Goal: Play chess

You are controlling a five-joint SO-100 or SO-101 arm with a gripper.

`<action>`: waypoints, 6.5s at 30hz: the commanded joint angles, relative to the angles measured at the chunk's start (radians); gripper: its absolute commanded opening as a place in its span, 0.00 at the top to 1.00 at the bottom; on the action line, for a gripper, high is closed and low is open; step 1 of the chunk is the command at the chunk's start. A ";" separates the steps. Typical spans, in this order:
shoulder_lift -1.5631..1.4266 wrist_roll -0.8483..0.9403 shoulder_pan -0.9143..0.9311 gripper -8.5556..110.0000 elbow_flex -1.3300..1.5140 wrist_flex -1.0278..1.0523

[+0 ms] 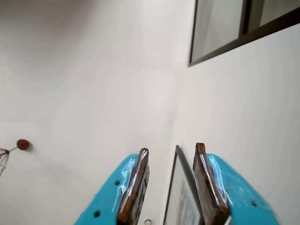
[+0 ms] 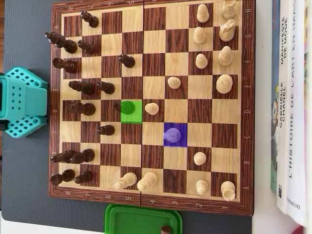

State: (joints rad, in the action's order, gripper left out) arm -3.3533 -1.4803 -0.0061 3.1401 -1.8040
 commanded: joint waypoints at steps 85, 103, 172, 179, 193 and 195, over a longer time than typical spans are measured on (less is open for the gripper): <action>0.006 0.002 0.006 0.80 -0.094 0.313; 0.008 0.003 -0.003 0.80 -0.146 0.965; 0.986 -0.107 0.044 0.80 -0.968 3.031; 1.135 -0.123 0.037 0.80 -1.103 3.106; 1.223 -0.123 -0.008 0.77 -1.100 3.105; 1.262 -0.123 -0.015 0.77 -1.104 3.105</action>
State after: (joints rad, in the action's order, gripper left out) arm -2.1077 -1.5969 -0.0138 2.0785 1.3023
